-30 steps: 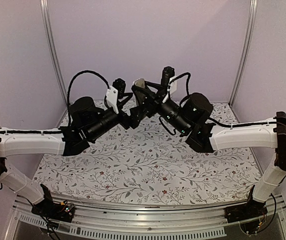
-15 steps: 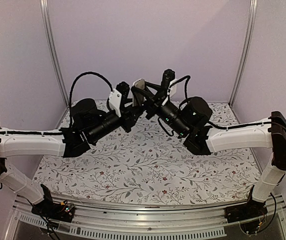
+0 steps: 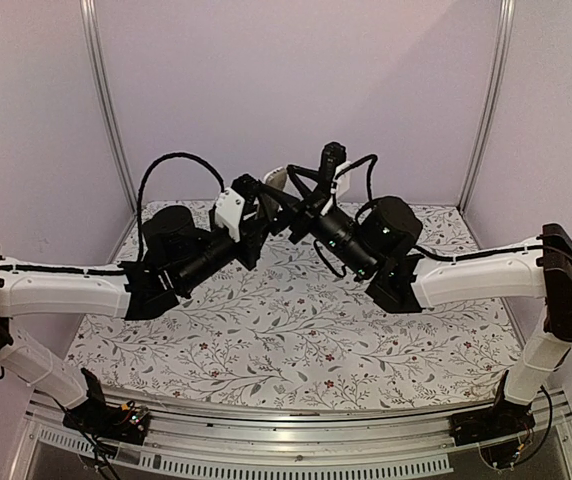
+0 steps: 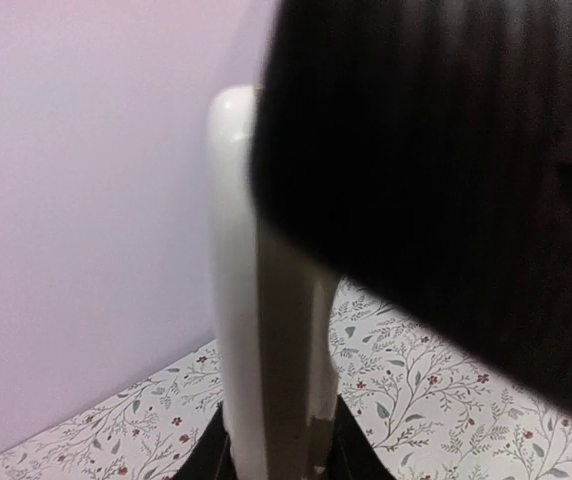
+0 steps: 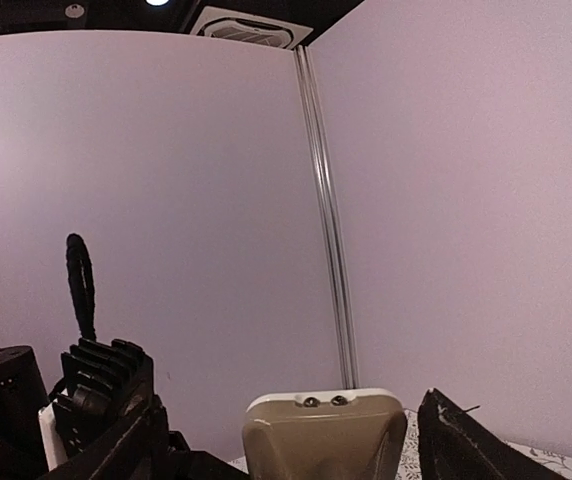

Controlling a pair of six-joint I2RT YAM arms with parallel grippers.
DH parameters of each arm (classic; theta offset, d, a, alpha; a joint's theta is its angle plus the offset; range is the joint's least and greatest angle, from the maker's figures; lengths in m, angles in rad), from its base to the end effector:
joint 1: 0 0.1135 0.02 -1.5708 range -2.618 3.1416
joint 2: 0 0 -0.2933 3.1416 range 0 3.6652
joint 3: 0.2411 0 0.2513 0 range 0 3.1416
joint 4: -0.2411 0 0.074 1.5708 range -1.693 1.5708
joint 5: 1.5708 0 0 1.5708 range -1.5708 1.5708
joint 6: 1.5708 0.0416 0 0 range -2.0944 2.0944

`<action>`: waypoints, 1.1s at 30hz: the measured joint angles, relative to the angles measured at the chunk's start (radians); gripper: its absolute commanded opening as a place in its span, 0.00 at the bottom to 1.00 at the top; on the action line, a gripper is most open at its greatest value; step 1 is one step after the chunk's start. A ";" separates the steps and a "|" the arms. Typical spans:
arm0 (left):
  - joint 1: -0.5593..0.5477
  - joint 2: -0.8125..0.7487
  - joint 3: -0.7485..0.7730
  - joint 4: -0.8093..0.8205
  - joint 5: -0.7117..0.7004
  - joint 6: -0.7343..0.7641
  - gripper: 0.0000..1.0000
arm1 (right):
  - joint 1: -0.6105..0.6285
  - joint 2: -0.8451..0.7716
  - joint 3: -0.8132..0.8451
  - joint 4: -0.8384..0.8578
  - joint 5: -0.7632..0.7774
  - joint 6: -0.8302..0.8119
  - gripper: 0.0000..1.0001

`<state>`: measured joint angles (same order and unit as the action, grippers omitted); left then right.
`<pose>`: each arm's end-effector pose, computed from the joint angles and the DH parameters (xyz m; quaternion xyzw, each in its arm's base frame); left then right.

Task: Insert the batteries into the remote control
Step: Pass from the right arm to the left, then pass from the left arm to the right

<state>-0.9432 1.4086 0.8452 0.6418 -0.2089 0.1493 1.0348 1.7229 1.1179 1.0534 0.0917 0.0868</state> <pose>0.1980 -0.2583 0.3323 0.2853 0.6167 -0.2171 0.7009 0.2092 0.3448 0.3640 -0.2081 0.4907 0.4292 0.7292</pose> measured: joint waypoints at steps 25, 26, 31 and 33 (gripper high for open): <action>-0.107 0.019 -0.180 0.190 -0.462 0.840 0.00 | -0.231 -0.333 0.191 -1.204 -0.480 -0.072 0.99; -0.116 0.020 -0.187 0.195 -0.462 0.877 0.00 | -0.231 -0.335 0.192 -1.241 -0.487 -0.129 0.99; -0.143 0.026 -0.191 0.236 -0.463 1.009 0.00 | -0.226 -0.309 0.233 -1.362 -0.489 -0.311 0.99; -0.150 0.033 -0.191 0.248 -0.465 1.044 0.00 | -0.212 -0.286 0.248 -1.376 -0.485 -0.353 0.99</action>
<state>-1.0927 1.4418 0.6544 0.8898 -0.6735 1.1931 0.8223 1.4364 1.3663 -0.3229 -0.3931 -0.2665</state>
